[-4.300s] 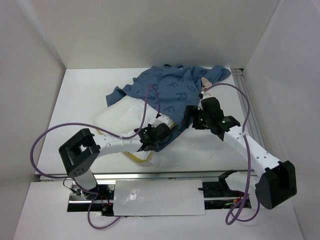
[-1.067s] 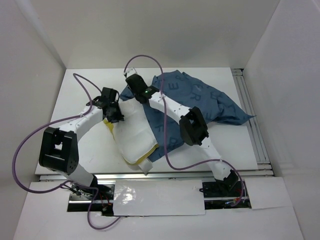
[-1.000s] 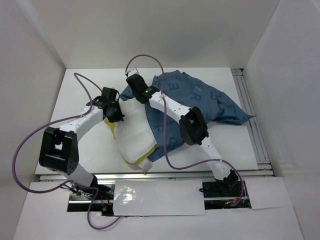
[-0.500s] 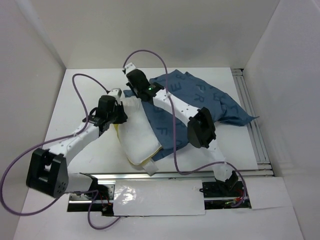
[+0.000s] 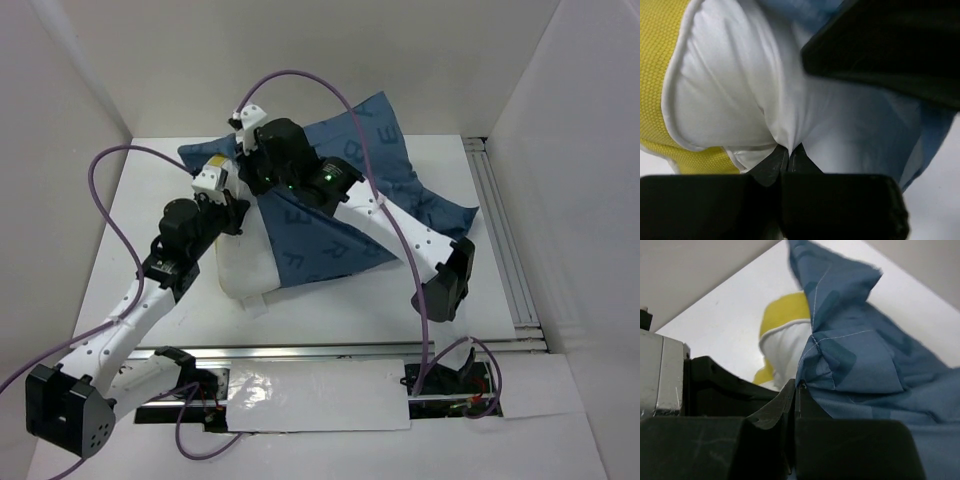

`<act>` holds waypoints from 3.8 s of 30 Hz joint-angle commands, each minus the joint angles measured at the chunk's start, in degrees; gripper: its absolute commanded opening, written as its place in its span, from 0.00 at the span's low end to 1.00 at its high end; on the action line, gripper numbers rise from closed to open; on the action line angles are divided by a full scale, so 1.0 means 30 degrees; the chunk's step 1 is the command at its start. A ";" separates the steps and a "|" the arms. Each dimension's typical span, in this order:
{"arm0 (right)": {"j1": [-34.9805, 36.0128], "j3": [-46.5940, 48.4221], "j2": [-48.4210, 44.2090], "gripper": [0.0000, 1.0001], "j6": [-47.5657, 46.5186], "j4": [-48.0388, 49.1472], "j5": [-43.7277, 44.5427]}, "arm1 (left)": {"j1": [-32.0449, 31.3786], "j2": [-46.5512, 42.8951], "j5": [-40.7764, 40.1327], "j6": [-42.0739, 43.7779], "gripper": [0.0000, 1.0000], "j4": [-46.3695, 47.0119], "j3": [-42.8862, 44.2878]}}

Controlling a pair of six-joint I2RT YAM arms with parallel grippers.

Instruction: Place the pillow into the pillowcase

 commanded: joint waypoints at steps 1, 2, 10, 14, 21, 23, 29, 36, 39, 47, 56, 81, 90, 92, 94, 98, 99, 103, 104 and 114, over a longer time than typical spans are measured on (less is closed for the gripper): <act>0.1079 0.1347 0.0697 0.00 0.1437 -0.0635 -0.4394 | -0.0549 -0.0658 0.2294 -0.0519 0.00 0.4909 -0.0415; 0.1079 0.1351 0.0903 0.00 0.1669 -0.0637 -0.4748 | -0.0752 -0.0658 0.2294 -0.0521 0.00 0.5143 -0.0417; 0.0583 0.2348 0.2253 0.00 0.2342 0.0119 -0.4873 | -0.1719 -0.0890 0.4753 0.0034 0.00 0.7956 -0.1469; -0.0560 -0.0253 0.1374 0.00 0.3485 0.2373 -0.6854 | -0.2158 -0.1449 0.5106 -0.0198 0.00 0.9479 -0.2527; -0.0562 0.0941 0.2455 0.00 0.3663 0.0889 -0.7889 | -0.2453 0.1413 0.0334 -0.1369 0.00 1.0628 -0.3261; -0.0562 0.0767 0.2690 0.00 0.4187 0.0508 -0.6403 | -0.2453 0.2151 -0.0429 -0.2243 0.00 0.9606 -0.3027; -0.0737 0.0180 0.4475 0.04 0.5185 -0.1220 -0.3962 | -0.2627 0.3034 -0.3237 -0.4880 0.39 0.6880 -0.3435; -0.1558 0.0004 0.5153 0.45 0.5538 -0.1604 -0.3960 | -0.3010 0.1749 -0.4589 -0.5968 0.76 0.1637 -0.3816; -0.1558 -0.1398 0.4046 0.70 0.5538 -0.0641 -0.3755 | -0.3184 0.0956 -0.4825 -0.6349 0.77 -0.0300 -0.3992; -0.2637 -0.6019 -0.0407 1.00 0.5362 0.2026 -0.1210 | -0.4384 -0.2208 -0.2249 -0.4976 1.00 -0.4928 -0.4375; -0.6067 -1.8502 -1.0680 1.00 0.7851 0.3816 -0.0389 | -1.0329 -0.2447 -0.3712 -0.2718 1.00 -0.6866 -0.2790; -1.1548 -1.9593 -0.6473 0.96 0.6622 0.6775 -0.3406 | -1.4406 0.8539 -0.8858 -0.2218 0.00 -0.4872 0.0282; -0.8009 -2.3574 -1.4033 0.94 0.5216 0.1947 0.0462 | -1.3090 0.8424 -0.8813 -0.2074 0.00 -0.4083 0.2803; -0.7391 -2.3989 -1.4591 0.94 0.5216 0.0834 0.0725 | -1.2824 0.8248 -0.8636 -0.2279 0.00 -0.4083 0.3066; -0.6307 -2.4545 -1.4827 0.94 0.5216 0.0183 0.1165 | -1.2560 0.8248 -0.8460 -0.2279 0.00 -0.4259 0.3333; -0.4929 -2.4781 -1.3865 0.94 0.5655 0.0008 0.1633 | -1.2560 0.8483 -0.8487 -0.2453 0.00 -0.4464 0.3946; -0.4695 -2.4781 -1.3571 0.94 0.5655 0.0414 0.1897 | -1.2560 0.8686 -0.8662 -0.2454 0.00 -0.4464 0.3948; -0.4517 -2.5047 -1.1609 0.94 0.5421 0.2695 0.3184 | -1.2560 0.9389 -0.8839 -0.2657 0.00 -0.4639 0.4560; -0.4517 -2.4813 -1.1141 0.93 0.5740 0.2993 0.3710 | -1.2560 0.9391 -0.9042 -0.2659 0.00 -0.4929 0.4563; -0.5396 -2.2203 -0.8701 0.01 0.6216 0.3347 0.7266 | -1.2209 0.9391 -0.9425 -0.3039 0.00 -0.5167 0.4563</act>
